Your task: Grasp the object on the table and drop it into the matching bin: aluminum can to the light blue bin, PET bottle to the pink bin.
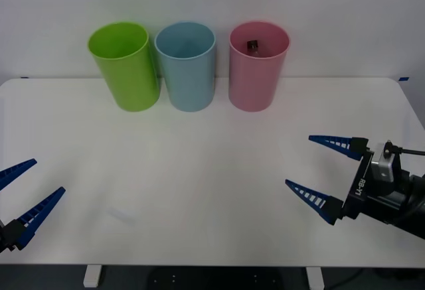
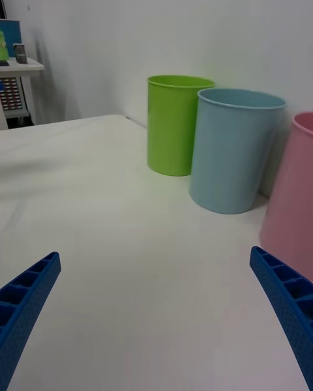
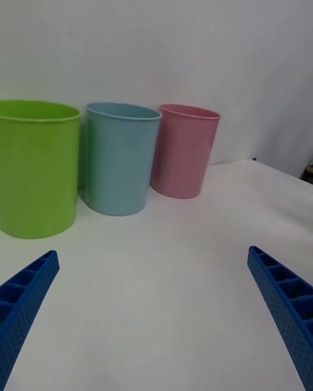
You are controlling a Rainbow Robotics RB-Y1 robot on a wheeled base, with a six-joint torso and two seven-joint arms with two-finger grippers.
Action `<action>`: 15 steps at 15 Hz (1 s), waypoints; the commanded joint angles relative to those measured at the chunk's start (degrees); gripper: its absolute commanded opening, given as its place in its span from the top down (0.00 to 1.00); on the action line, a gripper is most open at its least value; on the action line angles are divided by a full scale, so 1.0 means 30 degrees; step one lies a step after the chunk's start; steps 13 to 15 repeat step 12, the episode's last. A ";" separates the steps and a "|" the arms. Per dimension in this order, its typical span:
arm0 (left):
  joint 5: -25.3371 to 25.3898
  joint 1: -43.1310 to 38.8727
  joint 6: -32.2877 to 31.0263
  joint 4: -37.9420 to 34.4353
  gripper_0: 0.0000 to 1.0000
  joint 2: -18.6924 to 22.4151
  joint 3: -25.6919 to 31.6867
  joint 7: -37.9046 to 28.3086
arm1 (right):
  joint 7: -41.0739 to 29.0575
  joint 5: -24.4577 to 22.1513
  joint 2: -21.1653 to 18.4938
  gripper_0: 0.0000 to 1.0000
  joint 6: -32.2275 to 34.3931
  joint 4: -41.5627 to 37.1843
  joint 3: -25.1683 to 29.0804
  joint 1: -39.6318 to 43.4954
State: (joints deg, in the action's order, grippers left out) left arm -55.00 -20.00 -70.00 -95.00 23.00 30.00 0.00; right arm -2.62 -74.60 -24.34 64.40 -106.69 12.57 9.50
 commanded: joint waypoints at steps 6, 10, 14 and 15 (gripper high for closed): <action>0.0000 0.0000 0.0000 0.0000 0.00 0.0000 0.0000 0.0000 | -0.0124 -0.0005 0.0000 0.00 0.2205 -0.0296 0.0408 0.1960; 0.0000 0.0000 0.0000 0.0000 0.00 0.0000 0.0000 0.0000 | -0.0124 -0.0005 0.0000 0.00 0.2703 -0.0091 0.0584 0.2165; 0.0000 0.0000 0.0000 0.0000 0.00 0.0000 0.0000 0.0000 | -0.0124 -0.0005 0.0000 0.00 0.2703 -0.0091 0.0584 0.2165; 0.0000 0.0000 0.0000 0.0000 0.00 0.0000 0.0000 0.0000 | -0.0124 -0.0005 0.0000 0.00 0.2703 -0.0091 0.0584 0.2165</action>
